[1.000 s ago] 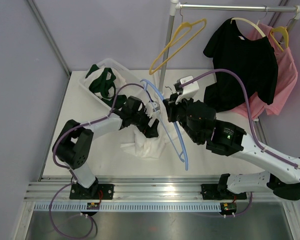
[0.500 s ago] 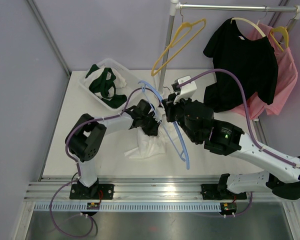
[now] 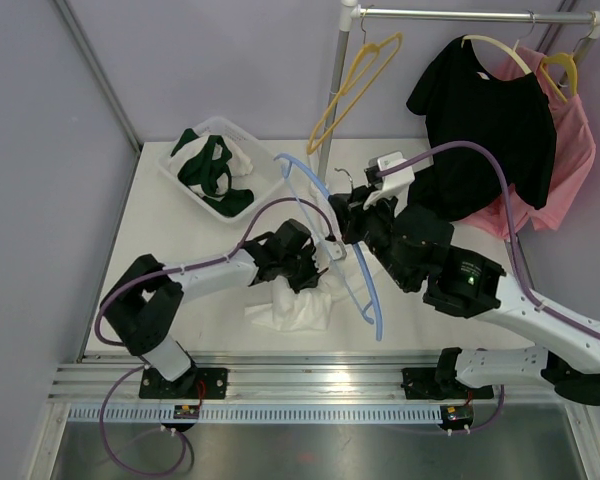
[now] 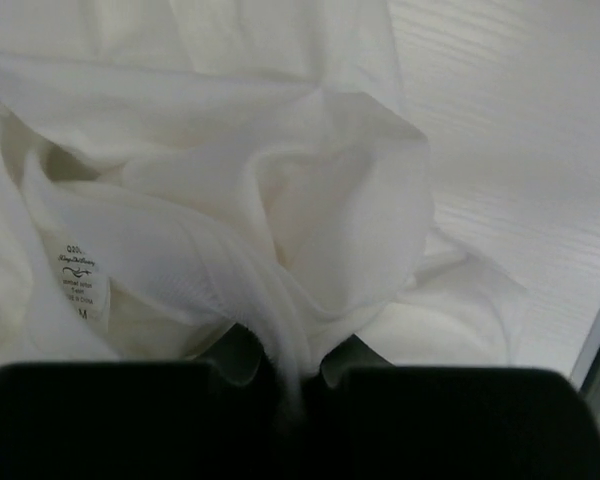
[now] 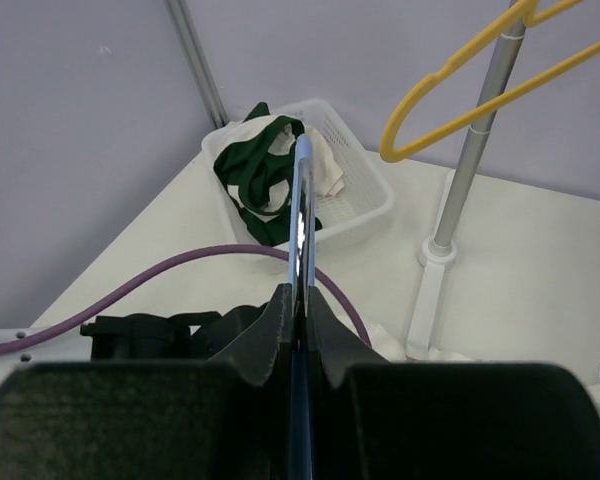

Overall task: Remove the t-shirt from the hanger
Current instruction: Place the tshirt into the basket

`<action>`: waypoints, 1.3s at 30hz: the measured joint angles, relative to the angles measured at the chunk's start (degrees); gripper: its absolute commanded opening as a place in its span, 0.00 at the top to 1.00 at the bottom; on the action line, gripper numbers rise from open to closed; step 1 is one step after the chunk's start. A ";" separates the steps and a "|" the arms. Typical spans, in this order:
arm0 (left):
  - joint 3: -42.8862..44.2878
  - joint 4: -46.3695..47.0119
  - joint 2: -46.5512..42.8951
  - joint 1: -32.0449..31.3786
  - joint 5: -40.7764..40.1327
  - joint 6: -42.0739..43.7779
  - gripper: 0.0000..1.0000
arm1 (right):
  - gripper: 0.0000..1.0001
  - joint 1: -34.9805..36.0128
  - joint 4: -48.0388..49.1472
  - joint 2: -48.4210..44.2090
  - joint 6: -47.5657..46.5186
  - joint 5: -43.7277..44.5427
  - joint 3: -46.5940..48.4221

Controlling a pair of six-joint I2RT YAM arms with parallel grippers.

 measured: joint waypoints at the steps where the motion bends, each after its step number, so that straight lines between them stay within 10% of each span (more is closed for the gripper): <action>1: -0.76 -0.04 -1.57 -1.18 0.09 0.83 1.00 | 1.00 0.00 0.55 -0.72 -0.09 -0.20 -0.55; 22: -5.33 -2.67 -15.58 -6.51 -0.92 6.14 1.00 | 1.00 0.00 9.86 -9.73 -1.60 0.11 -8.72; 34: -4.17 -1.84 -38.47 20.57 -2.25 -5.77 1.00 | 1.00 0.00 8.79 -8.37 -1.81 0.81 -8.59; 39: 9.35 -7.06 -35.82 28.52 -0.59 -8.83 1.00 | 1.00 0.00 8.11 -6.36 -1.81 0.79 -8.07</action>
